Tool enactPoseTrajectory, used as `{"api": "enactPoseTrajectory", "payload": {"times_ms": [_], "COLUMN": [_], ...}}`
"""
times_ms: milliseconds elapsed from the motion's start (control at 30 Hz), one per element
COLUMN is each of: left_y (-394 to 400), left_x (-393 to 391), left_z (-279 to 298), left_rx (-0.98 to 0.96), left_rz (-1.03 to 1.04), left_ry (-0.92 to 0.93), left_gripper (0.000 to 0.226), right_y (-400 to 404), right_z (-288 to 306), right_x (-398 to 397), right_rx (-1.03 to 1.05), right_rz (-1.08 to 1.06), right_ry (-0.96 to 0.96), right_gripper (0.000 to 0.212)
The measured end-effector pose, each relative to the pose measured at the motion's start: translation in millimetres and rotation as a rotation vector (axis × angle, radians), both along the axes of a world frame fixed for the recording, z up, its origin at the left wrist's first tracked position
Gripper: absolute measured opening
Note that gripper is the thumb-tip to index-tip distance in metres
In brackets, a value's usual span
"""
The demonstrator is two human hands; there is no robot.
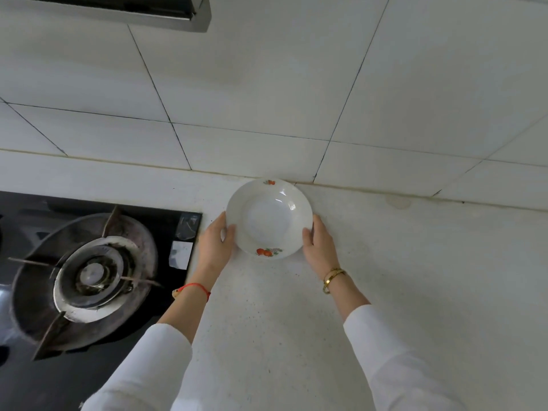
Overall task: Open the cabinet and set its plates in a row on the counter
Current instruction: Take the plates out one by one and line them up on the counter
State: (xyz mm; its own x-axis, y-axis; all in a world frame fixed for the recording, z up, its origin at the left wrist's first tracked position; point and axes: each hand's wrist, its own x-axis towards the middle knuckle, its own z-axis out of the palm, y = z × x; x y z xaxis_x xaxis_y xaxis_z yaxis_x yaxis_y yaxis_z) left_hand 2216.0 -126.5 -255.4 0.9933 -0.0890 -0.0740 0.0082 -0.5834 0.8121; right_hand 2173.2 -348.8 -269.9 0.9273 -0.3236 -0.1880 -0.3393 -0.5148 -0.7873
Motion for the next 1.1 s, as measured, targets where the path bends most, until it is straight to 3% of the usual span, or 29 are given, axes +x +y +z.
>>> {"api": "enactPoseTrajectory", "payload": {"times_ms": [200, 433, 633, 900, 1100], "left_y": [1.5, 4.9, 9.7, 14.4, 11.4], "left_x": [8.4, 10.9, -7.9, -71.9, -167.5], "left_z": [-6.8, -8.5, 20.2, 75.2, 111.4], "left_rx": [0.066, 0.235, 0.289, 0.363, 0.353], "left_rz": [-0.004, -0.007, -0.041, -0.156, -0.162], "left_ry": [-0.007, 0.051, -0.073, -0.244, -0.322], "left_gripper": [0.024, 0.056, 0.057, 0.048, 0.046], "right_y": [2.8, -3.0, -12.7, -21.2, -29.5], "right_z": [-1.2, 3.3, 30.8, 83.0, 113.7], "right_x": [10.1, 1.2, -19.6, -85.1, -187.3], "right_rx": [-0.073, -0.149, -0.191, -0.329, -0.338], "right_rz": [0.020, 0.034, 0.073, 0.086, 0.102], "right_ry": [-0.010, 0.075, -0.008, -0.163, -0.212], "right_gripper": [0.039, 0.054, 0.051, 0.043, 0.041]}}
